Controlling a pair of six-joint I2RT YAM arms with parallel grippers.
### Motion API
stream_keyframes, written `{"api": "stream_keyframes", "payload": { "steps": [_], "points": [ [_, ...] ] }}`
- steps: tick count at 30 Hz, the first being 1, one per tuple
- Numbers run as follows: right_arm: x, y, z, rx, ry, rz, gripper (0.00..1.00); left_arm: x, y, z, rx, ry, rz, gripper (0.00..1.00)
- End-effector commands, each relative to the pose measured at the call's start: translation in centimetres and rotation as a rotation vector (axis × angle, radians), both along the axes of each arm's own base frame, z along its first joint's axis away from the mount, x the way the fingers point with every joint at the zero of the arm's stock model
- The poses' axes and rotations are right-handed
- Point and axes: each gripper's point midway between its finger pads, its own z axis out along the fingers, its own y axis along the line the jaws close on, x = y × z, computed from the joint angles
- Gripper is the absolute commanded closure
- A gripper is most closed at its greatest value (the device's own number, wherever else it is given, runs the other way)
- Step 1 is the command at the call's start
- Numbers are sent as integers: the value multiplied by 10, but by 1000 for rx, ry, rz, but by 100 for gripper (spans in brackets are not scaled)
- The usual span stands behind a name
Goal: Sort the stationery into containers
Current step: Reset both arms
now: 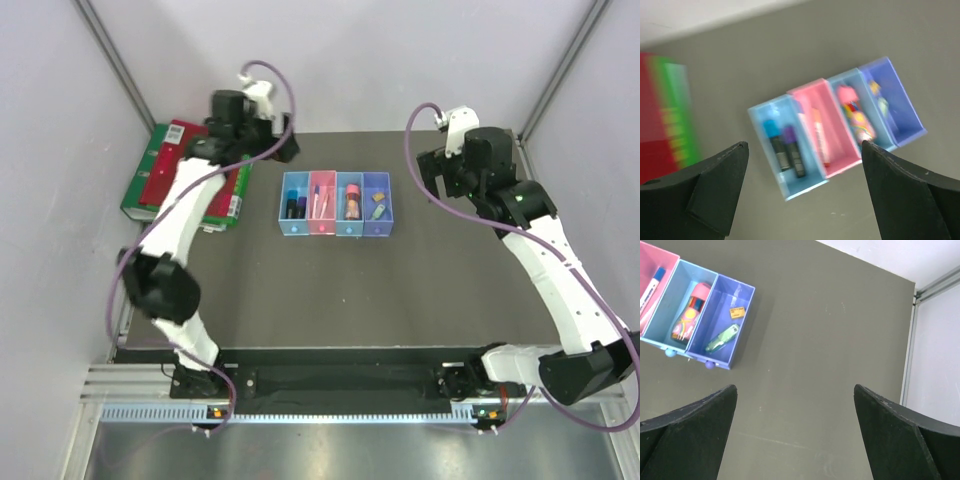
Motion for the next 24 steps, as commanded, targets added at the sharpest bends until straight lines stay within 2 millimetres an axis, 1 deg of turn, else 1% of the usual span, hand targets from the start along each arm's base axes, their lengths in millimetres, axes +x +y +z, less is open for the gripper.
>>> {"api": "stream_keyframes", "payload": {
  "steps": [1,2,3,4,5,6,7,8,9,10,11,12,14,15,16,18,24],
  "points": [
    [-5,11,37,60,-39,50,0,-46,88,29,154,-41,223,1],
    [-6,13,44,64,-41,64,0,-55,96,31,192,-60,210,1],
    [-10,13,39,55,-8,74,0,-69,119,52,246,-123,299,1],
    [-11,14,39,46,-4,86,0,-78,133,48,290,-129,344,1],
    [-14,14,40,40,-5,95,0,-84,141,60,304,-176,370,1],
    [-21,15,43,42,-7,118,0,-101,146,81,302,-244,368,1],
    [-24,14,43,37,-13,130,0,-111,147,77,325,-254,342,1],
    [-27,16,39,39,-10,146,0,-121,145,80,318,-265,320,1],
    [-37,18,44,54,-33,178,0,-138,142,89,296,-293,294,1],
    [-41,19,44,56,-40,199,0,-146,134,87,268,-283,253,1],
    [-45,21,39,61,-38,213,0,-153,129,87,249,-279,224,1],
    [-52,22,44,73,-58,233,1,-163,128,88,240,-271,220,1],
    [-56,23,41,77,-60,245,0,-168,127,86,230,-261,215,1],
    [-58,22,43,77,-68,244,0,-172,128,88,228,-264,221,1],
    [-60,25,44,86,-66,267,0,-174,129,86,226,-256,224,1],
    [-60,26,45,81,-71,271,0,-177,128,85,221,-254,218,1],
    [-60,26,48,77,-78,280,0,-175,129,82,221,-243,234,1]
  ]
}}
